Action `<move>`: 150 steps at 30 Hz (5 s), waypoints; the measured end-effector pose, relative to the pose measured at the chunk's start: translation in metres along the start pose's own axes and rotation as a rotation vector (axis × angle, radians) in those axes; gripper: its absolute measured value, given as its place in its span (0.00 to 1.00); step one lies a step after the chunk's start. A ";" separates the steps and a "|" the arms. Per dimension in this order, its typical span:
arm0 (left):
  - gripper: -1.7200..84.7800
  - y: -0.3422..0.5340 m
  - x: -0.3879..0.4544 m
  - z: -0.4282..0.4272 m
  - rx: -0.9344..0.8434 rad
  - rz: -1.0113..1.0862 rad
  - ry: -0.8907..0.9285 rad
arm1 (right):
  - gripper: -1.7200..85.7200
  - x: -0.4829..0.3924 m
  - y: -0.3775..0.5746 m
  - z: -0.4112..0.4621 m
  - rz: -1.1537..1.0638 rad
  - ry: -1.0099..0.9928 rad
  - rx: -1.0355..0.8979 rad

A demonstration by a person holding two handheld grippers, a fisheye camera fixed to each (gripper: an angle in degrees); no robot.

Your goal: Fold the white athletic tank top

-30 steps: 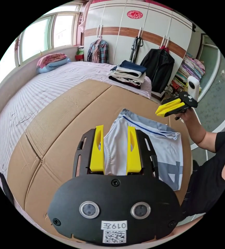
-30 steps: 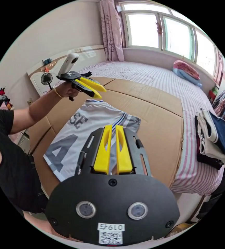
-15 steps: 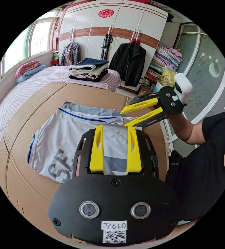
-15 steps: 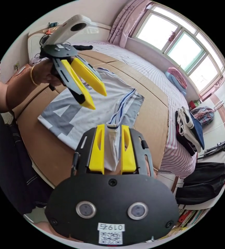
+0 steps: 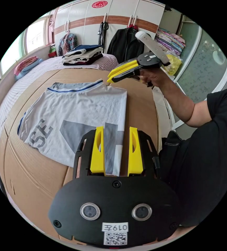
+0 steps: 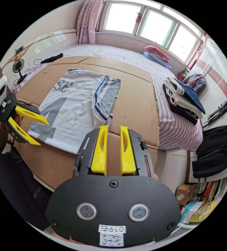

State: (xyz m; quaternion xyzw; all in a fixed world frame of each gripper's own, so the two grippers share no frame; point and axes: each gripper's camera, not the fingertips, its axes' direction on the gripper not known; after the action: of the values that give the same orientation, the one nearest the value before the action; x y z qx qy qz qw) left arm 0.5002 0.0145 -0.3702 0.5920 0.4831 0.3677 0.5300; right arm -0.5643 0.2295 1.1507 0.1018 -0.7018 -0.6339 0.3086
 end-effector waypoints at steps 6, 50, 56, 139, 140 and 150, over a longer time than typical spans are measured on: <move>0.16 0.034 0.069 0.012 -0.115 0.063 -0.172 | 0.10 -0.078 0.038 -0.033 -0.417 -0.039 0.046; 0.11 0.042 0.205 0.016 0.034 0.227 -0.134 | 0.10 0.049 -0.005 -0.046 -0.536 -0.420 0.087; 0.12 0.015 0.212 0.058 -0.015 0.228 -0.139 | 0.09 0.058 -0.030 -0.030 -0.634 -0.428 -0.019; 0.04 -0.124 -0.152 0.015 -0.023 0.278 -0.030 | 0.08 0.071 0.074 0.054 0.073 -0.395 -0.002; 0.04 -0.119 -0.166 -0.004 0.032 0.247 -0.052 | 0.08 0.072 0.074 0.048 0.082 -0.351 0.021; 0.11 -0.018 -0.420 -0.130 0.186 -0.456 -0.221 | 0.08 -0.007 0.018 0.034 -0.114 -0.396 0.237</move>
State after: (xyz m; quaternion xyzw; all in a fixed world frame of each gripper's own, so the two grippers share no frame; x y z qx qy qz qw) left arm 0.2639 -0.3542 -0.3337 0.5507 0.5748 0.1259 0.5920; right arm -0.5736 0.2639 1.1652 0.0504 -0.8113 -0.5711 0.1144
